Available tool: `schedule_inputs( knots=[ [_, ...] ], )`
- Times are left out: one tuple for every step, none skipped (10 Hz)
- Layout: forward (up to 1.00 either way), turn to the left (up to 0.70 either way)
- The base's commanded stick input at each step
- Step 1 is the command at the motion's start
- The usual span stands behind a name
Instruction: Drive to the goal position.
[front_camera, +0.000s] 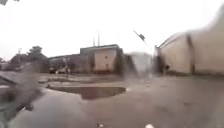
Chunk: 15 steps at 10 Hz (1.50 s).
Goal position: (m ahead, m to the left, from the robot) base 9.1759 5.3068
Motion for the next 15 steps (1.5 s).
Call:
schedule_inputs(
  knots=[
    [0.50, 0.07],
    [0.50, 0.07],
    [0.50, 0.07],
    [0.50, 0.07],
    [0.50, 0.07],
    [0.50, 0.07],
    [0.50, 0.07],
    [0.50, 0.07],
    [0.50, 0.07],
    [0.50, 0.07],
    [0.50, 0.07],
    [0.50, 0.07],
    [0.50, 0.07],
    [0.50, 0.07],
    [0.50, 0.07]
  ],
)
